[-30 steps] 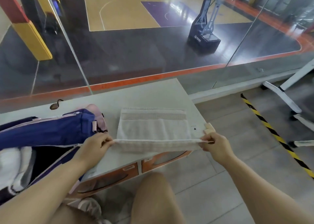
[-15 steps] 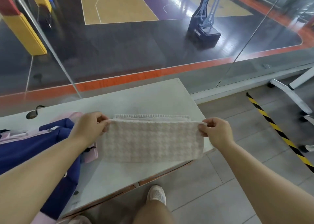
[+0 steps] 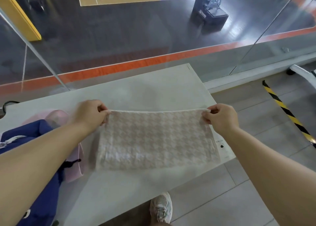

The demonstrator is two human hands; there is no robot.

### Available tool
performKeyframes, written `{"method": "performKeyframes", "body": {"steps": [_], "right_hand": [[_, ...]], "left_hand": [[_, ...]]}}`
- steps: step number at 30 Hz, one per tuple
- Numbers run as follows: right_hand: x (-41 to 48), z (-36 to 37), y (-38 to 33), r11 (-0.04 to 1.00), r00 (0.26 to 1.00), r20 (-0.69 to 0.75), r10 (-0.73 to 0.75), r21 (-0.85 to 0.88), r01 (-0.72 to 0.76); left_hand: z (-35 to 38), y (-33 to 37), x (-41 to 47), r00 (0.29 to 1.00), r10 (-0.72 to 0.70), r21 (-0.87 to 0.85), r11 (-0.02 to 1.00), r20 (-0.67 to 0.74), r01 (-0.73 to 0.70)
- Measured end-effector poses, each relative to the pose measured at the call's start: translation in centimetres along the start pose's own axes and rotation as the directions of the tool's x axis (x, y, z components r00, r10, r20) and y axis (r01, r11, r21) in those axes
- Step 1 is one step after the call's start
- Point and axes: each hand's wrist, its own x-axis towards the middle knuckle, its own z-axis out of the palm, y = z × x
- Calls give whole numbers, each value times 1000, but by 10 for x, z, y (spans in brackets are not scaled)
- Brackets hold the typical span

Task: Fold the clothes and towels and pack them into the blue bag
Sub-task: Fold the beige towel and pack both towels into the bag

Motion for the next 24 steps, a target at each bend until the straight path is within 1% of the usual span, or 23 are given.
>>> {"method": "performKeyframes", "body": {"steps": [2,3,4,6,8,10,11,12,13,16,17,18,19,21,22,24], "right_hand": [[0,4,1,999,1000,-7,-10,-33,9],[-4,5,1,996,1000,-19,-20,-88,19],[-10,7,1,986,998,-28,-52,-158,47],[-30,12,0,933,979,-5,-204,-303,193],[-60,19,1,840,926,101,-363,-395,373],[-89,29,3,729,851,239,-468,-439,524],[-101,35,7,660,818,284,-501,-486,573],[-113,41,8,595,811,326,-487,-556,581],[-121,45,8,544,822,373,-430,-620,566],[-130,56,0,470,870,454,-193,-736,488],[-126,58,-1,454,876,469,-113,-760,465],[-120,60,-1,450,876,477,-67,-770,453],[-113,62,-1,447,874,484,-43,-773,450],[-95,63,2,448,860,508,-48,-758,473],[-87,62,3,437,853,519,-58,-755,489],[-72,59,3,411,853,515,-87,-762,501]], "left_hand": [[6,-7,2,1000,13,90,996,-14,-12],[8,-9,1,998,47,161,986,-40,-40],[11,-10,0,993,100,234,969,-59,-84],[16,-10,-5,958,282,347,904,-46,-250],[22,-11,-10,905,419,387,825,71,-412],[30,-14,-13,856,469,397,758,219,-517],[34,-15,-15,838,471,402,735,275,-546],[36,-14,-16,829,467,408,723,308,-558],[37,-14,-17,828,457,415,718,325,-559],[34,-12,-20,850,414,463,714,326,-525],[34,-10,-23,863,389,490,711,323,-504],[33,-8,-29,871,371,511,706,321,-490],[32,-6,-35,876,362,522,704,319,-482],[31,-7,-49,875,377,493,723,305,-484],[30,-10,-56,865,405,467,728,297,-502],[32,-18,-68,826,465,439,701,317,-563]]}}
